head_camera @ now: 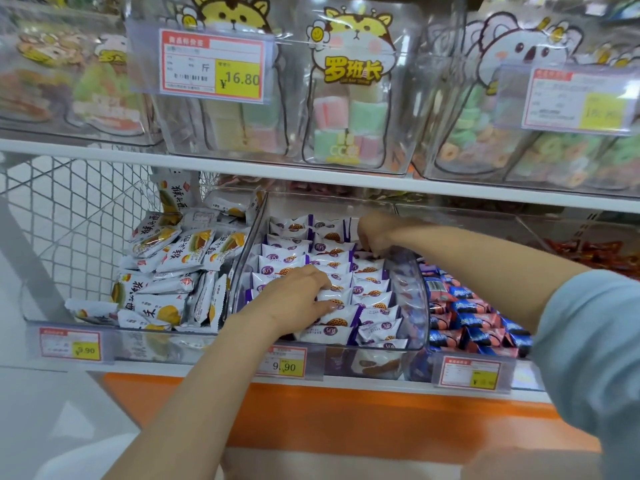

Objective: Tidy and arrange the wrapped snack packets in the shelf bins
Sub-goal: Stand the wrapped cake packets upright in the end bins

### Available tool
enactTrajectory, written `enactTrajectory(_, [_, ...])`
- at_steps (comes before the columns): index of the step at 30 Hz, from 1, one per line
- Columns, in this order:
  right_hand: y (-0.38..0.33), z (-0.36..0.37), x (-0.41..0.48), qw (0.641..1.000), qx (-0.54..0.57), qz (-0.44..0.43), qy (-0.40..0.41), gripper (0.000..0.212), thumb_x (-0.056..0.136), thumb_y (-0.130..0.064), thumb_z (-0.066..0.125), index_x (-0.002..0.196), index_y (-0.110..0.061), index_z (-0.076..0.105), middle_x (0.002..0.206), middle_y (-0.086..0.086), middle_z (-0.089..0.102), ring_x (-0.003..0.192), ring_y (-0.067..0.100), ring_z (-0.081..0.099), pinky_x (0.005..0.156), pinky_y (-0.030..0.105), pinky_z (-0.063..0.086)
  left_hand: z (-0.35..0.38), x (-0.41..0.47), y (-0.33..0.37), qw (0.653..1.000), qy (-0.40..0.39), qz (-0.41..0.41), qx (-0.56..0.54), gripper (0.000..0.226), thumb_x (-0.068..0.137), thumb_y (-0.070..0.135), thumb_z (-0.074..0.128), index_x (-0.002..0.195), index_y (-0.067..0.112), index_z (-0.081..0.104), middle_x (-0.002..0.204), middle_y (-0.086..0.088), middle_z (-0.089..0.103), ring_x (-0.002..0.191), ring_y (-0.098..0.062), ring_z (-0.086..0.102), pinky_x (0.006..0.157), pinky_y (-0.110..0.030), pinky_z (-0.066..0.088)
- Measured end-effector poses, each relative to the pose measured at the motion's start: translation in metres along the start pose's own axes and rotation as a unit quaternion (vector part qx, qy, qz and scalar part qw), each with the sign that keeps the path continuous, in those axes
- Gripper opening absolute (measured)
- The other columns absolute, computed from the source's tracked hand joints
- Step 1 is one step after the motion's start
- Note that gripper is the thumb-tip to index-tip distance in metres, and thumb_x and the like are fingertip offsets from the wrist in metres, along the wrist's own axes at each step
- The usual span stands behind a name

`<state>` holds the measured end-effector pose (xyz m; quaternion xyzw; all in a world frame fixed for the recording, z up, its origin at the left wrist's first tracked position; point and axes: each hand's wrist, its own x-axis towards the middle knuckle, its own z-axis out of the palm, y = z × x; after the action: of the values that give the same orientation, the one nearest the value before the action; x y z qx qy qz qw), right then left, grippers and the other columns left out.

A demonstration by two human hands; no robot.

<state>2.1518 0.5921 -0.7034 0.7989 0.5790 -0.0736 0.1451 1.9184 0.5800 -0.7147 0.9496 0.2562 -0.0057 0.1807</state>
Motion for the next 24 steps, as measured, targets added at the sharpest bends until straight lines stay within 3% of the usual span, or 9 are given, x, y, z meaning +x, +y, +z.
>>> enactTrajectory(3, [-0.006,0.004,-0.01,0.997,-0.022,-0.023,-0.067,0.028,0.082,-0.018,0.07,0.109,-0.012,0.067,0.098,-0.002,0.064,0.095,0.019,0.06,0.078,0.028,0.05,0.0,0.001,0.002,1.0,-0.003,-0.003,0.008,0.046,0.095,0.039,0.047,0.136,0.018,0.042,0.14,0.002,0.038,0.127,-0.016,0.037,0.1,-0.032,0.037])
enactTrajectory(6, [-0.011,0.011,-0.009,0.994,-0.046,-0.03,-0.095,0.039,0.083,-0.027,0.069,0.121,-0.019,0.063,0.114,-0.002,0.063,0.098,0.018,0.061,0.08,0.03,0.051,0.001,0.003,0.005,1.0,-0.003,-0.007,0.012,0.046,0.095,0.038,0.048,0.136,0.018,0.042,0.14,0.001,0.038,0.128,-0.016,0.035,0.101,-0.031,0.036])
enactTrajectory(8, [-0.014,0.011,-0.008,0.994,-0.042,-0.023,-0.096,0.03,0.084,-0.03,0.069,0.111,-0.017,0.066,0.103,-0.001,0.065,0.095,0.018,0.061,0.08,0.029,0.051,0.002,0.003,0.007,1.0,0.0,-0.008,0.015,0.046,0.095,0.038,0.048,0.136,0.018,0.043,0.14,0.0,0.038,0.129,-0.017,0.035,0.101,-0.03,0.036])
enactTrajectory(10, [-0.017,0.013,-0.007,0.993,-0.051,-0.015,-0.102,0.015,0.085,-0.03,0.067,0.086,-0.015,0.066,0.084,-0.001,0.062,0.083,0.017,0.058,0.07,0.027,0.048,0.003,0.003,0.007,1.0,0.003,-0.008,0.016,0.046,0.095,0.039,0.048,0.136,0.017,0.043,0.139,0.0,0.039,0.128,-0.017,0.035,0.101,-0.03,0.035])
enactTrajectory(11, [-0.017,0.014,-0.007,0.993,-0.059,-0.009,-0.102,0.015,0.085,-0.029,0.066,0.082,-0.014,0.065,0.081,-0.001,0.062,0.078,0.016,0.057,0.063,0.026,0.045,0.003,0.003,0.006,1.0,0.003,-0.008,0.015,0.046,0.095,0.039,0.048,0.136,0.017,0.043,0.139,0.0,0.039,0.128,-0.017,0.035,0.101,-0.031,0.036])
enactTrajectory(13, [-0.017,0.014,-0.008,0.993,-0.068,0.001,-0.098,0.021,0.083,-0.031,0.067,0.093,-0.012,0.068,0.086,-0.001,0.067,0.073,0.014,0.057,0.055,0.023,0.042,0.004,0.002,0.004,1.0,0.0,-0.009,0.011,0.046,0.095,0.039,0.047,0.136,0.017,0.042,0.139,0.001,0.039,0.128,-0.016,0.036,0.101,-0.032,0.037])
enactTrajectory(18, [-0.017,0.013,-0.006,0.992,-0.082,0.017,-0.089,0.027,0.082,-0.035,0.069,0.1,-0.015,0.07,0.092,-0.003,0.071,0.079,0.015,0.063,0.053,0.022,0.041,0.006,0.002,-0.004,1.0,-0.002,-0.002,-0.003,0.045,0.095,0.038,0.048,0.135,0.018,0.043,0.138,0.002,0.04,0.125,-0.015,0.038,0.102,-0.035,0.037])
enactTrajectory(24, [-0.01,0.006,-0.012,0.99,-0.116,0.001,-0.075,0.029,0.084,-0.028,0.066,0.11,-0.014,0.065,0.105,-0.001,0.067,0.094,0.018,0.064,0.069,0.027,0.051,0.006,0.004,-0.006,1.0,0.001,0.004,0.0,0.044,0.095,0.036,0.048,0.135,0.017,0.043,0.138,0.002,0.04,0.126,-0.015,0.038,0.102,-0.034,0.037])
